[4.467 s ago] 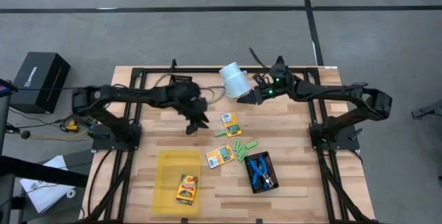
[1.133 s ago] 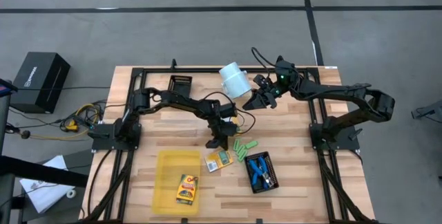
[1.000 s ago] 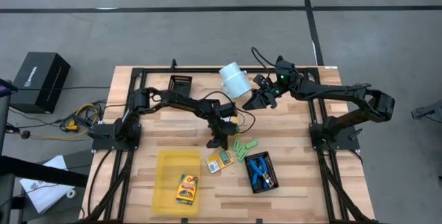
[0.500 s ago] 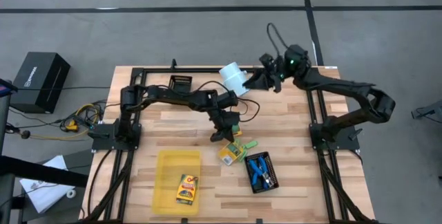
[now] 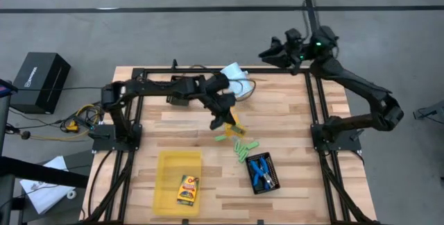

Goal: Pick & Place School Supplies
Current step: Put the yellow crayon box into the yellow bin

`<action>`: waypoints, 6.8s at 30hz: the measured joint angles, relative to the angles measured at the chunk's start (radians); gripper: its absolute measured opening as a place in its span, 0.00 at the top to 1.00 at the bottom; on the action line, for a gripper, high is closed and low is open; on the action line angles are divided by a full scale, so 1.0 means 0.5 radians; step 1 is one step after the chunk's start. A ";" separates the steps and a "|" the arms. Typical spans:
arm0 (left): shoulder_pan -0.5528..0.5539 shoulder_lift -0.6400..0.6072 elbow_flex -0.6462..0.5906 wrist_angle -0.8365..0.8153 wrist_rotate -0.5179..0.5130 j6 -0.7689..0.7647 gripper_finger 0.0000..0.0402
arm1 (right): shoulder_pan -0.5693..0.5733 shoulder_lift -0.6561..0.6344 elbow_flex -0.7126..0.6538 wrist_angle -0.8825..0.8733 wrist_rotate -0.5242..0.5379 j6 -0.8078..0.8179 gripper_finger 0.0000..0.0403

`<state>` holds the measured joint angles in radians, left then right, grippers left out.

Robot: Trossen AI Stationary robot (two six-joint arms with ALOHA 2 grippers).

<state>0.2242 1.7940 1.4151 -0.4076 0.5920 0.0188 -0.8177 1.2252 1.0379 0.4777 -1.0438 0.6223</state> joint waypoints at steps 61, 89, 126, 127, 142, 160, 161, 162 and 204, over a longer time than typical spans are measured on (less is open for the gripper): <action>-1.127 -1.036 -1.480 0.350 -0.146 -1.980 0.47 | 0.282 -0.227 -0.002 -0.231 0.100 -0.076 0.75; -0.408 0.133 0.234 -0.756 -1.505 0.383 0.53 | 0.203 -0.226 0.002 -0.134 -0.007 0.065 0.75; -0.796 0.865 0.385 -0.455 -2.136 -0.315 0.59 | 0.395 -0.226 0.002 -0.023 -0.107 -0.114 0.75; -0.797 0.865 0.385 -0.458 -2.160 -0.326 0.59 | 0.404 -0.226 0.002 -0.026 -0.106 -0.115 0.75; -0.741 0.916 0.390 -0.422 -2.340 -0.339 0.60 | 0.446 -0.225 0.002 -0.057 -0.100 -0.196 0.75; -0.604 0.947 0.385 -0.433 -2.183 -0.336 0.97 | 0.445 -0.225 0.002 -0.058 -0.112 -0.204 0.75; -0.604 0.948 0.385 -0.435 -2.180 -0.346 0.97 | 0.444 -0.225 0.002 -0.058 -0.115 -0.205 0.75; -0.606 0.948 0.381 -0.434 -2.180 -0.354 0.98 | 0.444 -0.225 0.002 -0.058 -0.116 -0.211 0.75; -0.824 -0.226 0.375 -1.456 -2.114 -1.093 1.00 | 0.443 -0.225 0.002 -0.057 -0.096 -0.180 0.75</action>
<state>-0.1878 1.6807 1.6024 -1.1356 -0.4648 -0.5279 -0.5961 1.1126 1.0389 0.4492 -1.0916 0.5321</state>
